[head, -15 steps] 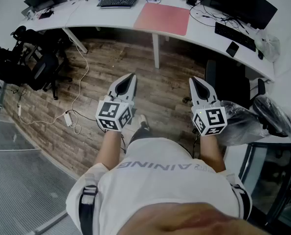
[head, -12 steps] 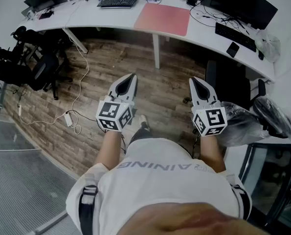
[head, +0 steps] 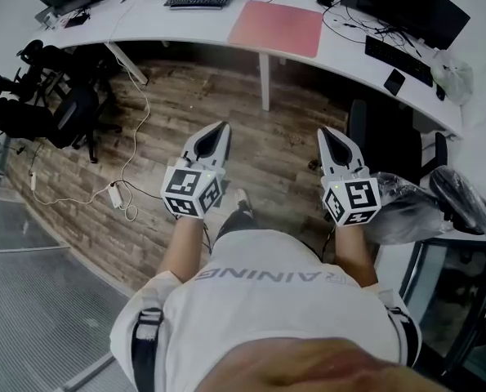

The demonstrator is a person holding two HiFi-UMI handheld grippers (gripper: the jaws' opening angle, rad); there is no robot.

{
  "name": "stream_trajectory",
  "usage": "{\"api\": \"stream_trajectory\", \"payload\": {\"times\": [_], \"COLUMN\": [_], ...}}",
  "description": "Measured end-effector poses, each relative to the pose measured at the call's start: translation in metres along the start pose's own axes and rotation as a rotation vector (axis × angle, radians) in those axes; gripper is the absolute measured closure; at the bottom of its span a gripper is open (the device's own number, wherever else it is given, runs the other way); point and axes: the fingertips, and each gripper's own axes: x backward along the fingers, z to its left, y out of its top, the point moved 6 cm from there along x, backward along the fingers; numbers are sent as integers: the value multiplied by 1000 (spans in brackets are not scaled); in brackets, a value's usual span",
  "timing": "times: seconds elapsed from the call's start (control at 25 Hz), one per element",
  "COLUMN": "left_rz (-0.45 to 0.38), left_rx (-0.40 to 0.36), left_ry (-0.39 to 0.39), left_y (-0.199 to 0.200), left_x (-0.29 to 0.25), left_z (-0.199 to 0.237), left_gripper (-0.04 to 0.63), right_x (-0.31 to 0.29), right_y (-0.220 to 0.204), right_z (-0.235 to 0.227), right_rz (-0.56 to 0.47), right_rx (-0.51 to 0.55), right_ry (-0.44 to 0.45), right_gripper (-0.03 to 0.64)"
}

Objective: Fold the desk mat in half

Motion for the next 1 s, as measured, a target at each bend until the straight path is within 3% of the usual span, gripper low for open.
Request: {"api": "stream_trajectory", "payload": {"times": [0.16, 1.0], "left_rz": [-2, -19], "left_rx": [5, 16], "left_ry": [1, -44], "left_y": [-1, 40], "left_x": [-4, -79], "left_z": [13, 129], "left_gripper": [568, 568], "right_x": [-11, -146], "right_y": [5, 17], "right_z": [0, -8], "right_rz": [-37, 15], "right_rx": [-9, -2], "right_ry": [-25, -52], "right_gripper": [594, 594]}}
